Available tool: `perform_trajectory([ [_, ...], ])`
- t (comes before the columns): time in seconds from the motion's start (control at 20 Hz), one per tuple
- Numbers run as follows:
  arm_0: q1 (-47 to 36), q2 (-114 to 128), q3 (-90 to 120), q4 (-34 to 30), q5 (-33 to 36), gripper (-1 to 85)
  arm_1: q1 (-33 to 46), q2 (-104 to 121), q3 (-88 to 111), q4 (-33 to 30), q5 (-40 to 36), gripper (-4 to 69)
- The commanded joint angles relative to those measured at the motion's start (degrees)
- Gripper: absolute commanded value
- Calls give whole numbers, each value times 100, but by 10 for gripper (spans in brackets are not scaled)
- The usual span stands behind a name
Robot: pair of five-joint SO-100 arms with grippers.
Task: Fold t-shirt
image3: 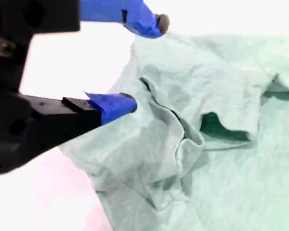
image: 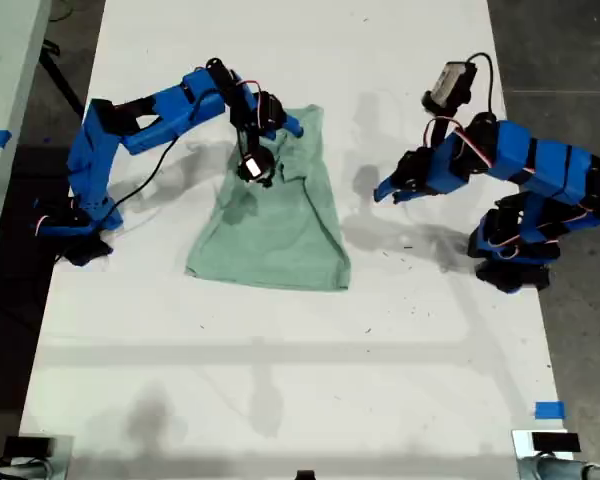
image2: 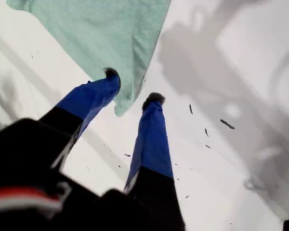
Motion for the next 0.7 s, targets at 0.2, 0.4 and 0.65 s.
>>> perform_trajectory([
  [0.2, 1011, 3349, 1169, 2057, 299, 280, -308, 220, -26, -299, -237, 136],
  [0.4, 1811, 5563, 4017, 1318, -237, 278, -659, -589, -334, -360, -448, 262],
  [0.65, 2479, 6917, 6196, 642, -1028, 268, -896, -1969, -686, -940, -589, 303],
])
